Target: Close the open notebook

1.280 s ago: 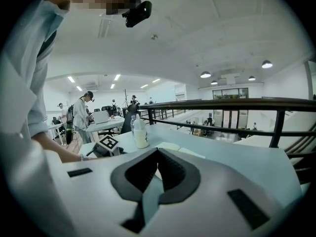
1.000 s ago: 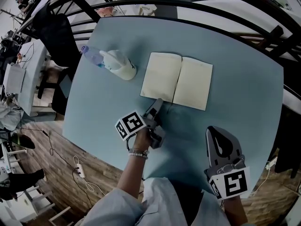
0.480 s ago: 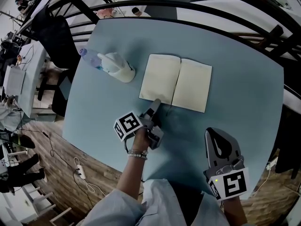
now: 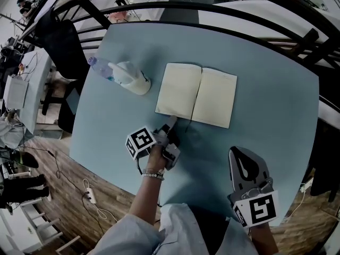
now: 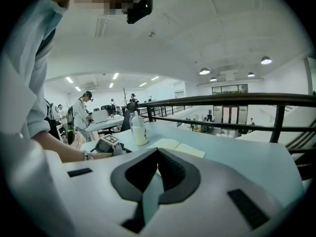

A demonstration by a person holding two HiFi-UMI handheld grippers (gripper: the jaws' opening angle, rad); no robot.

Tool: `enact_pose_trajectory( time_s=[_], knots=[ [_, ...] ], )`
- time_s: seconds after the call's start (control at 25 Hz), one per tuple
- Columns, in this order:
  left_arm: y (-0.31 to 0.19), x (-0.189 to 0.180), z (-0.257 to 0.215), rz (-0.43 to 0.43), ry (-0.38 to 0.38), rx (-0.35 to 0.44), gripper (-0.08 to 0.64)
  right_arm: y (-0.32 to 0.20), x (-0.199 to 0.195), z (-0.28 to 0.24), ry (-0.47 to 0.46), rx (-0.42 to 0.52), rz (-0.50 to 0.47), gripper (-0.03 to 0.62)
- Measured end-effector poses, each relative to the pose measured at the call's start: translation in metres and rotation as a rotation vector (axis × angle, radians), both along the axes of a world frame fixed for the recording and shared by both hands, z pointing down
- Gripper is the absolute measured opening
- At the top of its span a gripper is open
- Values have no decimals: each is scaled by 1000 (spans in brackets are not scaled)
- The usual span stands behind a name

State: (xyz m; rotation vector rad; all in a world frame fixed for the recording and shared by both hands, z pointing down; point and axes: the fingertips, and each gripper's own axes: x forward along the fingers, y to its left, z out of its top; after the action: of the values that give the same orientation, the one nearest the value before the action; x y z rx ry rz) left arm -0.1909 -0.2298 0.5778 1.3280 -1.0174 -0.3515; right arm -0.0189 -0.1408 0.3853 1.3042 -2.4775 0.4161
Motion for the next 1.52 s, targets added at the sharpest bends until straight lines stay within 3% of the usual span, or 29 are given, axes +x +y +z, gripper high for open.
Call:
enact_pose_trajectory(
  time_s=[0.24, 0.68, 0.88, 1.12, 1.32, 1.36, 1.52],
  knots=[
    [-1, 0, -2, 7, 3, 27, 17, 3, 3, 1, 6, -7, -6, 2],
    [-4, 1, -3, -13, 49, -3, 22, 7, 2, 3, 4, -12, -21, 2],
    [-7, 2, -6, -29, 55, -2, 89, 7, 4, 3, 6, -11, -13, 2],
    [-8, 1, -2, -41, 58, -50, 91, 8, 4, 4, 4, -13, -11, 2],
    [-5, -1, 3, -20, 4, -69, 67, 9, 1, 5, 0, -17, -13, 2],
    [-4, -2, 3, -15, -13, -66, 30, 9, 1, 6, 0, -18, -14, 2],
    [-5, -2, -1, -7, -51, -25, 17, 10, 2, 7, -1, -22, -14, 2]
  ],
)
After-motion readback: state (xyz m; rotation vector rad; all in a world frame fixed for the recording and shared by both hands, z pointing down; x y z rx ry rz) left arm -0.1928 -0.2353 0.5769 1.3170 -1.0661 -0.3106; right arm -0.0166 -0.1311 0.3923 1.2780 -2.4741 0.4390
